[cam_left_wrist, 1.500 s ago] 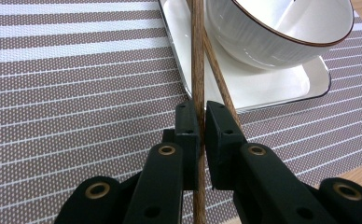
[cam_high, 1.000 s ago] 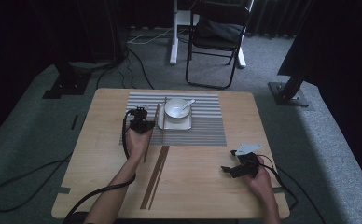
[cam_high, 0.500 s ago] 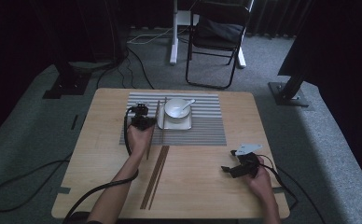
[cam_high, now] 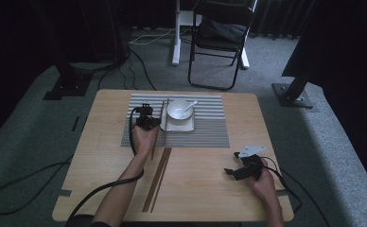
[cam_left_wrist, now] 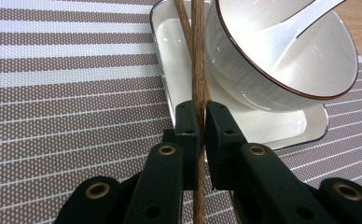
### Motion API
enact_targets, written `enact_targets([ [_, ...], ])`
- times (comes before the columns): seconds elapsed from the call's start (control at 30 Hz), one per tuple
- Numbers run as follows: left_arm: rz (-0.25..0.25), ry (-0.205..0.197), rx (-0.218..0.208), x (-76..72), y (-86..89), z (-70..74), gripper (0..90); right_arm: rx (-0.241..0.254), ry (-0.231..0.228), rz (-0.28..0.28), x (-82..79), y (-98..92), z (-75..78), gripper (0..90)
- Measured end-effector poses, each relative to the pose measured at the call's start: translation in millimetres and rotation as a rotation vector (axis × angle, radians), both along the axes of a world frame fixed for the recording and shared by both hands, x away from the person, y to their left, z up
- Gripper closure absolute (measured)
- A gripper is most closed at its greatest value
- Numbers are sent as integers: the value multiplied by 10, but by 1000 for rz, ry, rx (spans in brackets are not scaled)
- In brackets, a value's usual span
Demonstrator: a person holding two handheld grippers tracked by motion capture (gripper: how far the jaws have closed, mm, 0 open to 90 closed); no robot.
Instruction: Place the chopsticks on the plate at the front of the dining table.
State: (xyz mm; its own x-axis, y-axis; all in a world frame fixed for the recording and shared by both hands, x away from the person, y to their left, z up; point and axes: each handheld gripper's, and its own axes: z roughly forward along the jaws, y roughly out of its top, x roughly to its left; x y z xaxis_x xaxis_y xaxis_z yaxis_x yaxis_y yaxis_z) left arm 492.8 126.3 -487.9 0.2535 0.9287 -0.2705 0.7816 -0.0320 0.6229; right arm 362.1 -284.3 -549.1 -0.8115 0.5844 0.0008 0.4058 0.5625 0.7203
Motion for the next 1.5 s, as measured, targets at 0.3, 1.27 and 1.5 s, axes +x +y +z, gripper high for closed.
enact_targets([
  [0.3,2,8,-9,66,2,-11,839,0,0,0,0,0,0,121],
  [1.27,9,6,-19,239,-24,117,840,0,0,0,0,0,0,121],
  [1.5,13,6,-21,294,-36,114,839,0,0,0,0,0,0,121],
])
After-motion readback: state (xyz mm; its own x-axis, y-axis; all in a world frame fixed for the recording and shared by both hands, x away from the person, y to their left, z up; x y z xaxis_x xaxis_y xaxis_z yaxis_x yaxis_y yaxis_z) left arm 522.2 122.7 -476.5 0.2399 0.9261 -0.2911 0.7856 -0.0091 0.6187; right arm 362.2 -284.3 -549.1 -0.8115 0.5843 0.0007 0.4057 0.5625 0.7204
